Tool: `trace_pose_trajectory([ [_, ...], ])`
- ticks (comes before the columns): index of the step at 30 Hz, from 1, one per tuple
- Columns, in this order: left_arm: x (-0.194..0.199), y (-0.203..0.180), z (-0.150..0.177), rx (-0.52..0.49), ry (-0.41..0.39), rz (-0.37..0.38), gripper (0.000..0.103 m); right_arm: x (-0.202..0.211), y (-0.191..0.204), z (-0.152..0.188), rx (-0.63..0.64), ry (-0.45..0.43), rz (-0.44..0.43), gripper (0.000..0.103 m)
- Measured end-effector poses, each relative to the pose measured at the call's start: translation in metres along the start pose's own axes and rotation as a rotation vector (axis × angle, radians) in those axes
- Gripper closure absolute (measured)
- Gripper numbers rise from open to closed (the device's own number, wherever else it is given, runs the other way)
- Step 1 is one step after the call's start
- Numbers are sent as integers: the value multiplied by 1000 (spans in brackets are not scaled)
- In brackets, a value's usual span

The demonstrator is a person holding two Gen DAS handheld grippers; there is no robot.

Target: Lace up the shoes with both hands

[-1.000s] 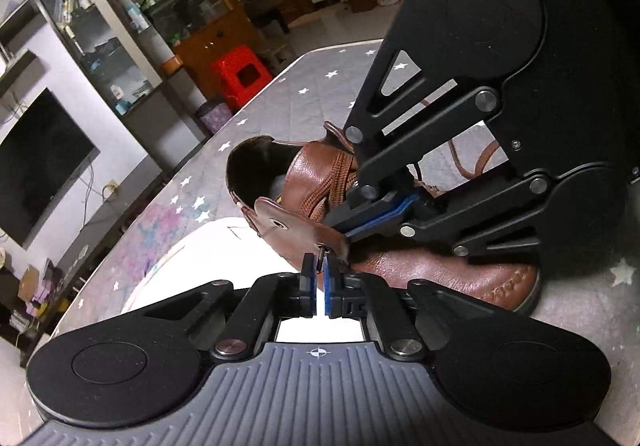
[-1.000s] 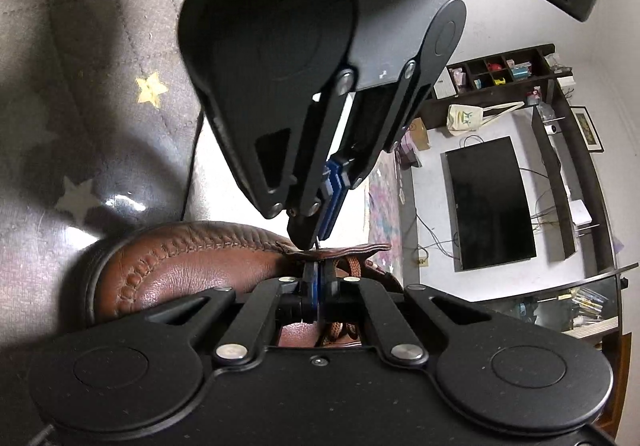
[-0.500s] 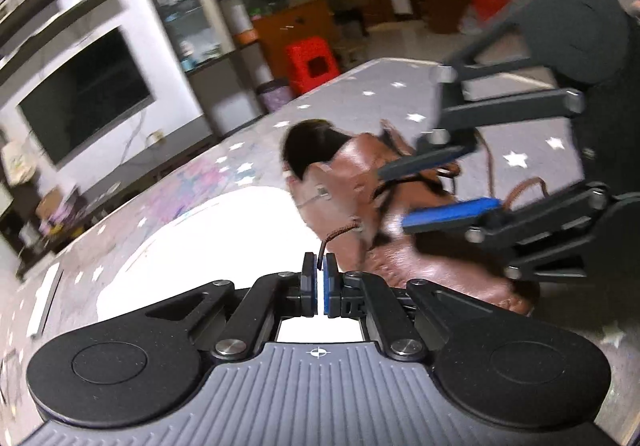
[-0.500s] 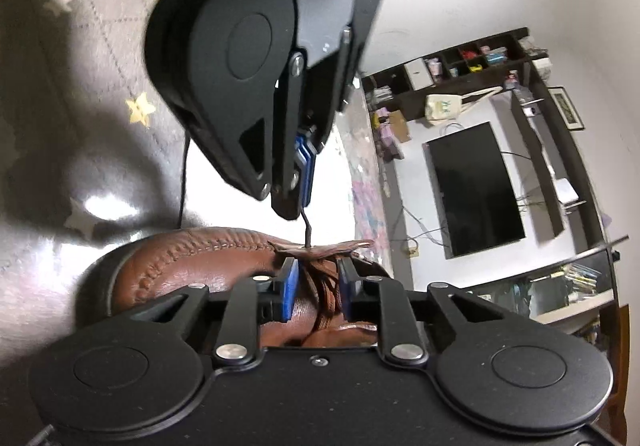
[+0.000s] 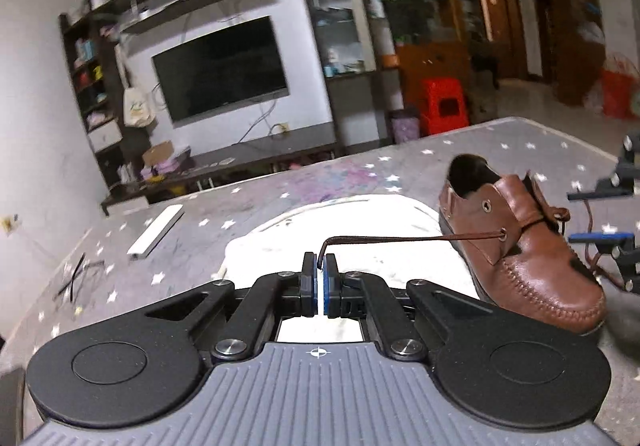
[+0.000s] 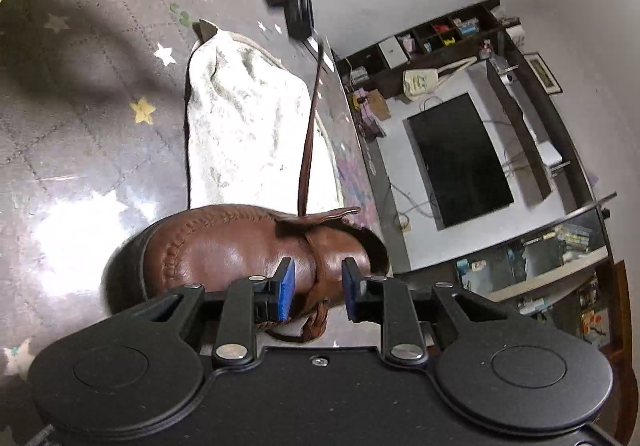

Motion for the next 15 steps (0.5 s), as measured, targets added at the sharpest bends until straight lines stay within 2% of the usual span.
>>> trace_pose_trajectory([
  [3, 13, 3, 8, 5, 8, 28, 100, 2, 2, 4, -17, 8, 1, 77],
  [8, 25, 6, 8, 27, -8, 30, 100, 2, 2, 1, -47, 4, 3, 77],
  [15, 16, 24, 11, 92, 24, -76, 100, -8, 4, -8, -72, -14, -15, 77],
])
Point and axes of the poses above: each gripper's, at about its wrist camera, not at the fingertips, and x roughly against the way its jaws point, y to its left, z to its underside, the point moved 3 cm from there along -x, roughly the way its jaws point, and after that the axes turned 9 degrees about -z, right-handed, at the moved point
